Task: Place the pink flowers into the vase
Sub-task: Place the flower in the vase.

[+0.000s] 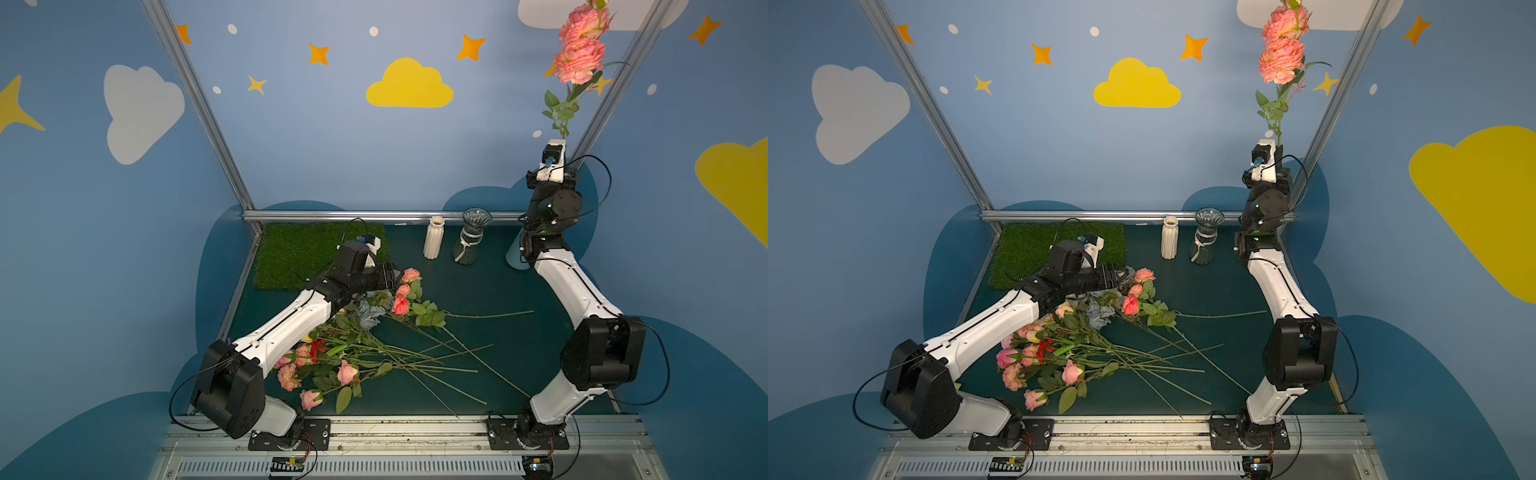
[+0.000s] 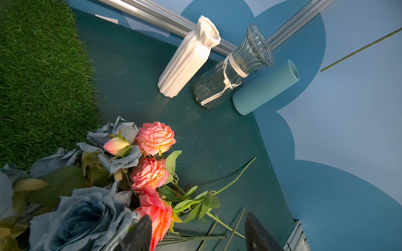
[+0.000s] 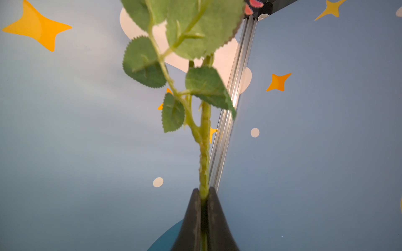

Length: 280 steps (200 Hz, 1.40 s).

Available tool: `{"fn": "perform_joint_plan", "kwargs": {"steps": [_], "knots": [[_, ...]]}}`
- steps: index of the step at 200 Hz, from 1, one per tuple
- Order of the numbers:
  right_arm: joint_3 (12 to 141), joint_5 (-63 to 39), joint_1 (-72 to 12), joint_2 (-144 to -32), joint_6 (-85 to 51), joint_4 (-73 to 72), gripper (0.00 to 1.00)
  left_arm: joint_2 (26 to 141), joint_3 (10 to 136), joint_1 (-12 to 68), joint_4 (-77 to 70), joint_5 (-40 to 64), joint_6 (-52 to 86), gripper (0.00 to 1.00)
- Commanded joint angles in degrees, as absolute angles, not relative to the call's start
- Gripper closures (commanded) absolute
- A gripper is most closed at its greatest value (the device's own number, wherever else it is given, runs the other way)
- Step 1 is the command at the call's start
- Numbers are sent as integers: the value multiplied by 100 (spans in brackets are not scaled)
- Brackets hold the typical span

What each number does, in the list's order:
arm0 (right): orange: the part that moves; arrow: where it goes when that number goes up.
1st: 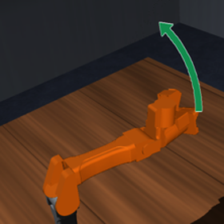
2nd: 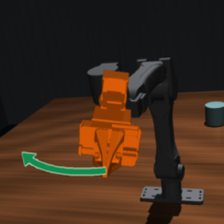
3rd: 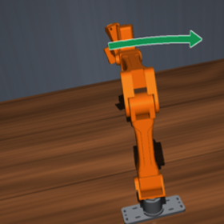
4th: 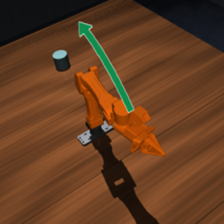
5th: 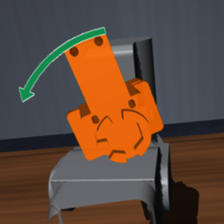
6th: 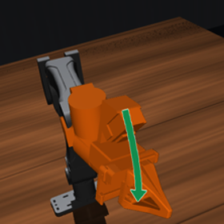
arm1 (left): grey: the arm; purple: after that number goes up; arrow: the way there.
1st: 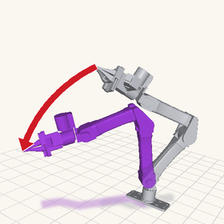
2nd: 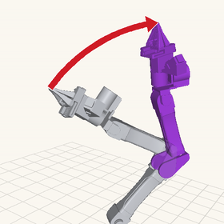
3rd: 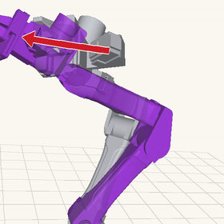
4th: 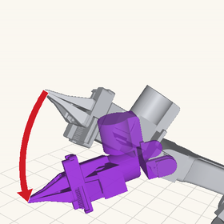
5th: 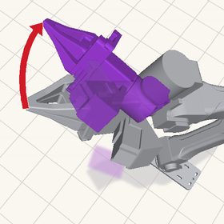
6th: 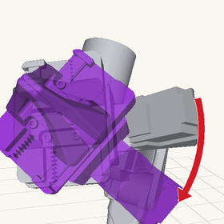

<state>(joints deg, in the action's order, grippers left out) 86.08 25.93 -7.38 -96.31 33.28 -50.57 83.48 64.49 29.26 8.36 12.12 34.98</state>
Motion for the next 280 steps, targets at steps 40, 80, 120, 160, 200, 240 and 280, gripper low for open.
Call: {"fn": "perform_joint_plan", "kwargs": {"steps": [40, 80, 120, 160, 200, 240, 280], "knots": [[8155, 2912, -835, -10024, 3839, -6696, 100, 8485, 6493, 2909, 739, 1291, 3459, 32], [8115, 3180, -811, -10323, 3977, -7273, 100, 8689, 6513, 2909, 686, 1471, 3500, 32], [8142, 3202, -796, -10564, 4102, -7662, 100, 8898, 6574, 2909, 655, 1573, 3506, 32], [8316, 3213, -760, -10769, 4110, -7879, 100, 9115, 6651, 2908, 615, 1692, 3539, 32], [8475, 3217, -794, -10994, 4278, -8077, 100, 9189, 6681, 2911, 642, 1698, 3522, 32], [8330, 3347, -826, -10963, 4301, -8077, 100, 9246, 6680, 2911, 598, 1786, 3559, 32], [8137, 3531, -835, -10951, 4201, -8077, 100, 9216, 6672, 2911, 606, 1811, 3567, 32]]}}
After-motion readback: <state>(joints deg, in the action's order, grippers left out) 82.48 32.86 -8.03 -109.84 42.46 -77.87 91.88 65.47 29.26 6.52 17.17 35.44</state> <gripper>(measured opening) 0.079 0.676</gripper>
